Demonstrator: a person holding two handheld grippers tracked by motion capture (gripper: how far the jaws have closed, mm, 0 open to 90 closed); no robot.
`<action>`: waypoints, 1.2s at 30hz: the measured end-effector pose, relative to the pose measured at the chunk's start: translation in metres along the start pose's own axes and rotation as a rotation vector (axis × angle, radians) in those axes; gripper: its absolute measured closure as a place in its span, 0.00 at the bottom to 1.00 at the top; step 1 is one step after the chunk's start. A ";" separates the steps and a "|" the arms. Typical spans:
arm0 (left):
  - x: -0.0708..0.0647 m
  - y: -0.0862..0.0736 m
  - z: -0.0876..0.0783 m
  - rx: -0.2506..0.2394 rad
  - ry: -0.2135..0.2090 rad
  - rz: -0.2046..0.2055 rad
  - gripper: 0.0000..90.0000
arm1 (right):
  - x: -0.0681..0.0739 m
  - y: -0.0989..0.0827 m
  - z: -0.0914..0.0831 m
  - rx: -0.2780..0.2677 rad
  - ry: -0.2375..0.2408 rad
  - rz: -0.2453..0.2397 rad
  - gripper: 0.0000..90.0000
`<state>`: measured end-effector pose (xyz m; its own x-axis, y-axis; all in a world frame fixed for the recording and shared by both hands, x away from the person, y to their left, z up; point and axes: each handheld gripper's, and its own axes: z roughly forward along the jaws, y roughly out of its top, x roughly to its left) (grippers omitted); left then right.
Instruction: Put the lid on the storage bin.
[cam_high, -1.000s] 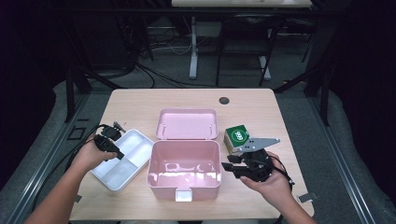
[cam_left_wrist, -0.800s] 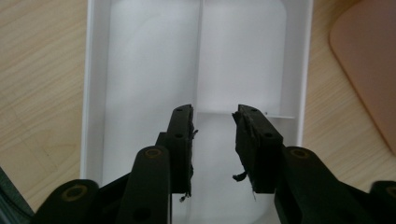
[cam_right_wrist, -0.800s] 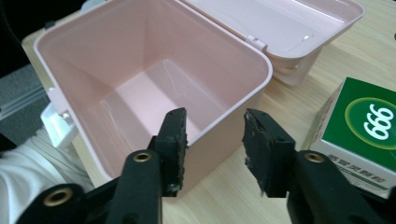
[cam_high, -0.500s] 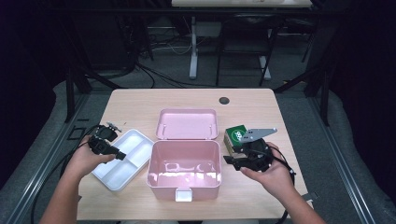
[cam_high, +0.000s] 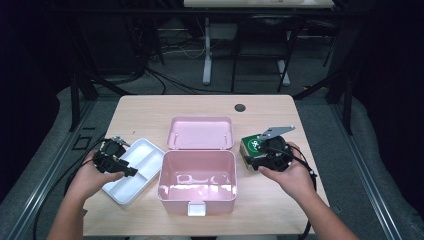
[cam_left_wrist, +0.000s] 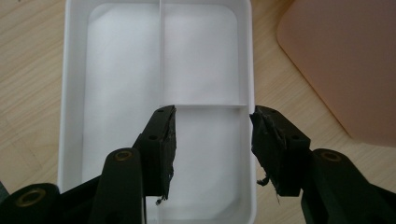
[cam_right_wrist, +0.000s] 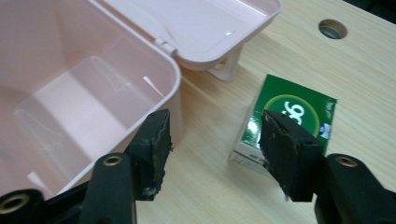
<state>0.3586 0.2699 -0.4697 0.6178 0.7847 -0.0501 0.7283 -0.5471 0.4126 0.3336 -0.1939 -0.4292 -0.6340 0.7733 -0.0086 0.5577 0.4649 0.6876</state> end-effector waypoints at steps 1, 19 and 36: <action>-0.001 0.000 -0.002 -0.009 0.001 0.001 0.55 | -0.002 0.002 0.002 0.014 -0.008 0.010 0.44; -0.007 0.000 0.001 0.007 0.018 0.021 0.48 | -0.038 0.020 0.043 0.184 -0.085 0.146 0.21; -0.002 -0.002 -0.003 -0.009 0.051 -0.042 0.42 | -0.059 0.032 0.086 0.374 -0.124 0.262 0.01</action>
<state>0.3546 0.2704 -0.4673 0.5705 0.8210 -0.0214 0.7507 -0.5108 0.4191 0.4352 -0.1880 -0.4690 -0.3900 0.9204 0.0281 0.8596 0.3529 0.3696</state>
